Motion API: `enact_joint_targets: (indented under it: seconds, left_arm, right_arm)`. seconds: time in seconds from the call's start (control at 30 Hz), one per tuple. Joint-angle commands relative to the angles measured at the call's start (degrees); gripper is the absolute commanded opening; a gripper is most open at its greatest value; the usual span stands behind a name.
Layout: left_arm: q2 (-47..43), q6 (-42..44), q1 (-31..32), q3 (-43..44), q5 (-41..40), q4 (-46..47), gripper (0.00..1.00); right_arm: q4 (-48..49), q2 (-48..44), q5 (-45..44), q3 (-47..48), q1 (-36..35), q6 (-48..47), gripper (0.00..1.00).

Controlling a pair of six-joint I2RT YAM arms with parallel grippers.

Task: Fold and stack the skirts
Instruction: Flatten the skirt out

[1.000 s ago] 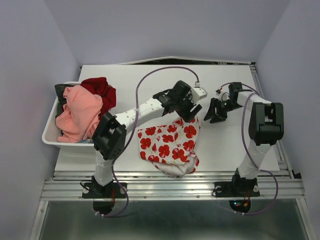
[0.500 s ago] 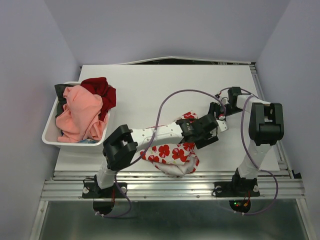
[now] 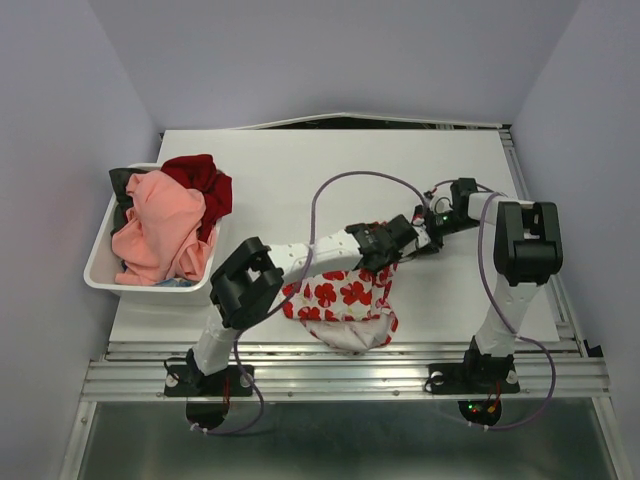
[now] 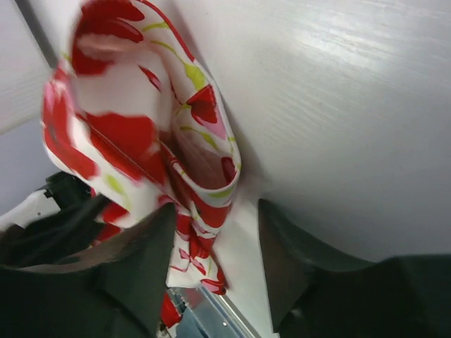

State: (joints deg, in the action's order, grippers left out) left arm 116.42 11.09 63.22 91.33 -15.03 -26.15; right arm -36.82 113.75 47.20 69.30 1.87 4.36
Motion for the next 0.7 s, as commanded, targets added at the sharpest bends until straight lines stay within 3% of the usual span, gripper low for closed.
enact_joint_targets:
  seconds: [0.0, 0.13, 0.23, 0.27, 0.33, 0.53, 0.67]
  left_arm:
    - [-5.3, -1.6, -11.0, 5.9, 11.7, -2.1, 0.00]
    - [-8.8, -0.8, -18.5, 5.1, 24.2, 0.7, 0.00]
    - [-6.8, -0.4, -24.9, 5.6, 31.7, 0.6, 0.00]
    - [-5.7, -0.7, -26.8, 6.4, 33.7, 0.1, 0.00]
    - [-1.7, -1.5, -32.1, 10.4, 38.9, -1.4, 0.07]
    - [0.7, 3.1, -37.5, 14.3, 36.2, -3.5, 0.29]
    - [-2.1, 6.3, -37.6, 14.8, 27.1, -1.9, 0.45]
  right_arm:
    - [4.0, 4.5, -2.0, 0.7, -1.8, -0.1, 0.50]
    - [6.4, 6.2, -2.5, 0.4, -2.3, 0.5, 0.38]
    - [8.5, 6.8, -3.6, 0.2, -2.3, 1.6, 0.24]
    - [9.0, 6.9, -3.9, 0.2, -2.3, 1.9, 0.14]
    - [9.7, 7.0, -5.3, 0.4, -2.8, 2.1, 0.02]
    - [9.6, 3.8, -8.5, -1.0, -2.8, 0.4, 0.01]
    - [9.5, 0.5, -8.4, -2.4, -2.8, -0.6, 0.01]
